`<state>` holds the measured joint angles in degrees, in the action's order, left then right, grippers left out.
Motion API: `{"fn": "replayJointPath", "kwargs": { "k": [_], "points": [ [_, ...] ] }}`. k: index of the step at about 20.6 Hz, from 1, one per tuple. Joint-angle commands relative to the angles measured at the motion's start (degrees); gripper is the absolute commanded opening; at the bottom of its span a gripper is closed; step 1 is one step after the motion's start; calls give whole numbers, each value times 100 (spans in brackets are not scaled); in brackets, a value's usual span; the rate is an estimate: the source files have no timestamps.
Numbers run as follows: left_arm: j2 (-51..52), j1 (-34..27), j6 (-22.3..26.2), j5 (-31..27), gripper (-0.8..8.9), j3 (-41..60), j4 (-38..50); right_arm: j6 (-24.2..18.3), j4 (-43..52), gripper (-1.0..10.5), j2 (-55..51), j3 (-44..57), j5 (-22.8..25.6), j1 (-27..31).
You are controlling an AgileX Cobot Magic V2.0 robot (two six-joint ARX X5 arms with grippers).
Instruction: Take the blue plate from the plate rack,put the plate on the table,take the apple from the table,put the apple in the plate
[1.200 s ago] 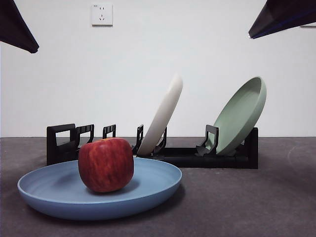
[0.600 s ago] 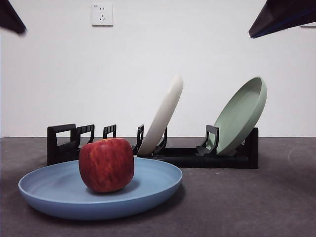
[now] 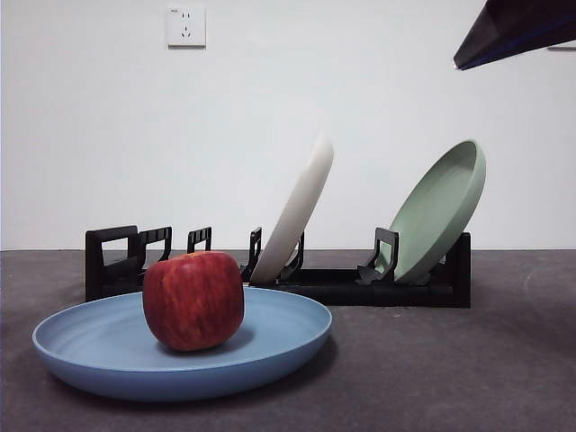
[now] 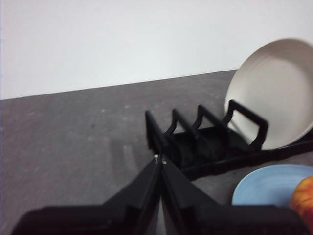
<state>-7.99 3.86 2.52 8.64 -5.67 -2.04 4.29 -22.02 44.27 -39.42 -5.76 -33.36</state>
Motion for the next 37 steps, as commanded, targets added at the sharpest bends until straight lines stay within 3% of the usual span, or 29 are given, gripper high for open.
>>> {"fn": "replayJointPath", "kwargs": {
  "k": [1,7,32,33,37],
  "points": [
    [260,-131,35,44,-3,361,61,52,44,1,-9,46,15,-2],
    [721,-330,28,-111,-3,492,-1008,52,42,1,-9,46,15,-2],
    [789,-332,28,-98,-3,494,-942,50,0,1,-37,46,15,-2],
    [789,-332,26,-98,-3,494,-940,2,-57,1,-129,46,42,22],
    [789,-332,28,-96,-3,494,-940,-1292,-160,1,-787,155,9,586]
  ]
}}
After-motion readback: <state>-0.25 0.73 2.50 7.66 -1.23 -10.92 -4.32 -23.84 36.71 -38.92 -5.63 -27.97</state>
